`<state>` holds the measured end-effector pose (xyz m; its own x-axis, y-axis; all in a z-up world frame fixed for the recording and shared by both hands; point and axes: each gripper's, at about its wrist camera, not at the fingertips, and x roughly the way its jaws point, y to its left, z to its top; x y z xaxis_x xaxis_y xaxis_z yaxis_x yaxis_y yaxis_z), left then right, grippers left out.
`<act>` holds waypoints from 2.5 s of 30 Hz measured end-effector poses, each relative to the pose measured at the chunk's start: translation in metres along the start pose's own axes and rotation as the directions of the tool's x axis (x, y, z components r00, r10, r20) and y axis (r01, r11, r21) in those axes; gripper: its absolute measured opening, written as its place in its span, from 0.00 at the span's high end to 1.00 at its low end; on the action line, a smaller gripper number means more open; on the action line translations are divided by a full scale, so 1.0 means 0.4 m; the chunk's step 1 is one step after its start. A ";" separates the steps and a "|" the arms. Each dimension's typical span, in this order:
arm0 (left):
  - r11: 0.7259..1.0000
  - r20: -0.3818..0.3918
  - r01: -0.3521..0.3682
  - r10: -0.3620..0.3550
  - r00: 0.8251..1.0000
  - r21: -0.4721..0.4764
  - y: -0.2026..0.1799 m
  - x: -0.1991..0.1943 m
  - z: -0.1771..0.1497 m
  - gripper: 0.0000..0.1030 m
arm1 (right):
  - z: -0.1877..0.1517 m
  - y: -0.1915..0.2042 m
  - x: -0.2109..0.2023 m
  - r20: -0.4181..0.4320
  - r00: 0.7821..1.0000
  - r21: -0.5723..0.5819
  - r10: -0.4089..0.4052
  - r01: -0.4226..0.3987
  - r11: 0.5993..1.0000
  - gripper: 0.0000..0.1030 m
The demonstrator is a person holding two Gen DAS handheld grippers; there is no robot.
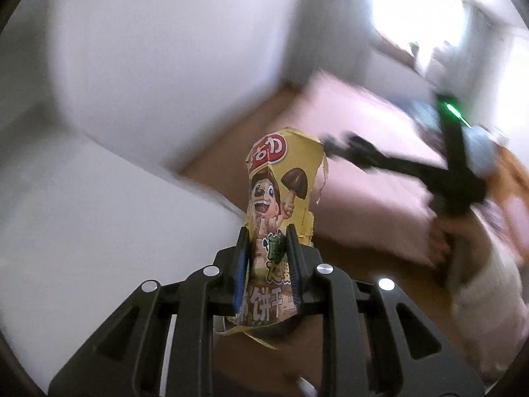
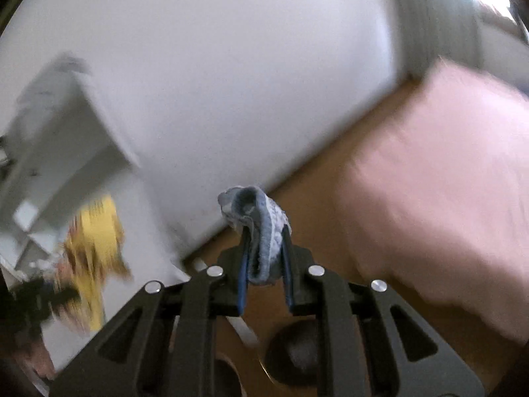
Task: Collect trash
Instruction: 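Carry the snack bag and grey cloth over the bin and open both tools, then return both tools to the desk, then grasp the blue-white cloth with right tool while left tool grasps white tissue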
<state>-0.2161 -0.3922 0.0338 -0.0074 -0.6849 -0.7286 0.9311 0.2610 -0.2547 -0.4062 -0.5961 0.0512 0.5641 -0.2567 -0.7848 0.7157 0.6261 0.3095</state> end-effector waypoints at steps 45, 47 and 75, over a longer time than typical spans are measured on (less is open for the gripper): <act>0.495 0.071 -0.699 0.838 0.541 -0.516 0.371 -0.719 -0.350 0.06 | -0.023 0.552 -0.012 0.253 0.955 -0.387 0.157 -0.049 0.921 0.07; 0.420 0.012 -0.723 0.869 0.495 -0.548 0.429 -0.800 -0.396 0.06 | -0.026 0.622 0.004 0.220 0.955 -0.435 0.199 -0.086 0.896 0.07; 0.295 -0.279 -0.732 0.787 0.551 -0.614 1.089 -0.720 -0.339 0.06 | -0.105 1.618 0.468 -0.221 0.954 -0.650 0.204 -0.300 0.698 0.07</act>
<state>0.1421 0.0111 0.0465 0.6268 0.0174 -0.7790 0.0566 0.9961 0.0679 0.1453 -0.2080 0.0822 0.5928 0.0453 -0.8041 0.0631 0.9927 0.1025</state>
